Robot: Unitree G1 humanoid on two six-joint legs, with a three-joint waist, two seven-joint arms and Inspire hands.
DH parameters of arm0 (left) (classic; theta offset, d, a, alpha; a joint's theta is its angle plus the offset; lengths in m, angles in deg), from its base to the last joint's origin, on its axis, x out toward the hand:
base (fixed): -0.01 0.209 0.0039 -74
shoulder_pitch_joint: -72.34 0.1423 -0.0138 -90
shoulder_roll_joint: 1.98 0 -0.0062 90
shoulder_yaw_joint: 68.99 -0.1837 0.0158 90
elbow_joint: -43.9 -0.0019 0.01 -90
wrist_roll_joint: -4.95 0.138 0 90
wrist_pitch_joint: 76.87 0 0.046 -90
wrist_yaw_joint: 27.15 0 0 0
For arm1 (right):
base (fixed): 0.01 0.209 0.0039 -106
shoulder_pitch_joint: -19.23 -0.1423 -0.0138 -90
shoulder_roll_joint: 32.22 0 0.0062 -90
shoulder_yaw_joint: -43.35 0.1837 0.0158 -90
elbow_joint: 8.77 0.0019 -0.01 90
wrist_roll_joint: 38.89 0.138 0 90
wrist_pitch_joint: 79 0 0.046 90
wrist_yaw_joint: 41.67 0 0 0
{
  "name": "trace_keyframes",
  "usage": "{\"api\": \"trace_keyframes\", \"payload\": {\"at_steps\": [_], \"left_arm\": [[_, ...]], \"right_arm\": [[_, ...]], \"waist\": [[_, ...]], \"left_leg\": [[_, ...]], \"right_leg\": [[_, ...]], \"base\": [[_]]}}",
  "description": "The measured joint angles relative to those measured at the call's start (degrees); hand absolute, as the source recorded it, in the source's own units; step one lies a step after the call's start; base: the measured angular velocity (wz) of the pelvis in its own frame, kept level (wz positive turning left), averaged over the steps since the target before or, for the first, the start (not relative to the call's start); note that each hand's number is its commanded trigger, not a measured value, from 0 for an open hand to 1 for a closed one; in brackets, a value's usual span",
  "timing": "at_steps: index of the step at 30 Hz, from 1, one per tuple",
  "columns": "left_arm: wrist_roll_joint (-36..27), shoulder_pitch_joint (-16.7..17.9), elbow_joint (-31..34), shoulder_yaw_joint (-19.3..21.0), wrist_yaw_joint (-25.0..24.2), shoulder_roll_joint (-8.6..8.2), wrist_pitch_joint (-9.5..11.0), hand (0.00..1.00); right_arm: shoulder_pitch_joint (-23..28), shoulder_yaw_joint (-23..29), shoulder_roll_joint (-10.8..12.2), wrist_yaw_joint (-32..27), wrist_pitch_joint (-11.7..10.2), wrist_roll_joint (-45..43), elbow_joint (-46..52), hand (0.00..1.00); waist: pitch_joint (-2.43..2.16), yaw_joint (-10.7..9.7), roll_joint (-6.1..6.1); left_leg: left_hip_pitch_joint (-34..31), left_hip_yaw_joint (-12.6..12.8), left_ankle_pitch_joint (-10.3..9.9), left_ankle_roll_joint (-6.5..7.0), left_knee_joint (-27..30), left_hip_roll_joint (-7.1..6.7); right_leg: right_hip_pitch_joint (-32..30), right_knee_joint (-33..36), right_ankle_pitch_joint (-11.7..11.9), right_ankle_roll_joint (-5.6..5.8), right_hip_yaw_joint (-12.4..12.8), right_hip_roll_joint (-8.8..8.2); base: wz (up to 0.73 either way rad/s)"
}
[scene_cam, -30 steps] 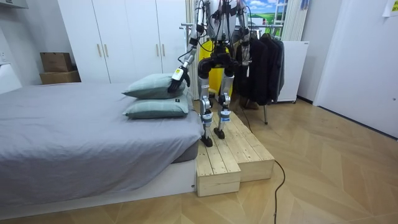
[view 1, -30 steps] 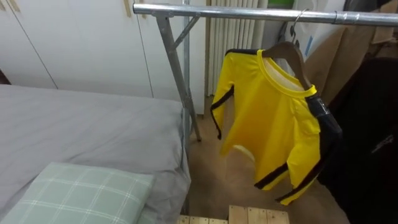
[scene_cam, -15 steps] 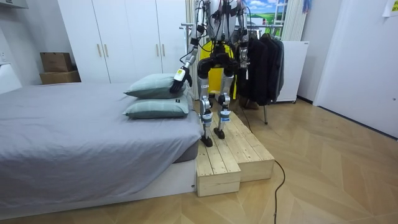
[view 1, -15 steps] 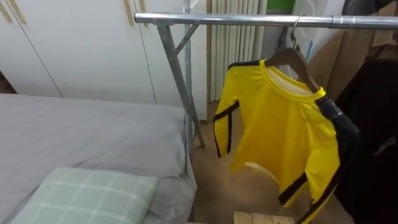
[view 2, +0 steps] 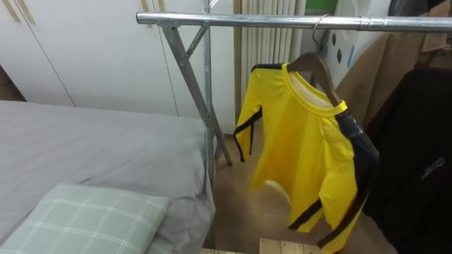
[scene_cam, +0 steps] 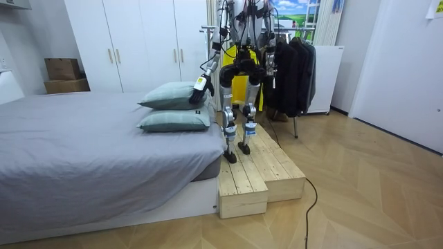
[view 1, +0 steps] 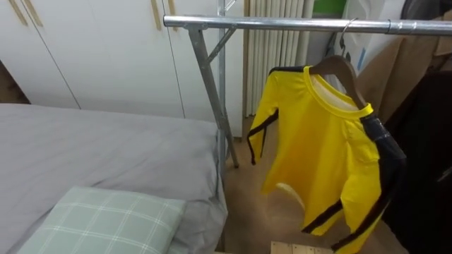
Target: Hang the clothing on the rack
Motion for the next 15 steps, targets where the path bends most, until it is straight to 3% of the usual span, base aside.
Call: {"api": "trace_keyframes", "payload": {"at_steps": [5,15], "left_arm": [[0.0,0.0,-0.1,0.1,0.0,0.00,-0.2,0.00],[0.0,0.0,0.0,-0.1,-1.4,0.14,-1.9,0.00]], "right_arm": [[-0.3,0.0,0.0,-0.1,1.6,0.0,-0.1,0.00],[-0.4,-0.1,0.0,-1.1,2.7,-1.7,0.3,0.00]], "waist": [[-0.13,0.0,-0.36],[-0.21,0.0,-0.49]], "left_leg": [[0.1,0.0,0.0,0.05,0.1,-0.02],[0.2,-0.1,-0.1,0.19,0.0,-0.10]], "right_leg": [[0.1,-0.1,-0.1,0.08,0.0,-0.03],[0.2,0.0,0.0,-0.08,-0.1,-0.14]], "base": [[0.00],[0.00]]}}
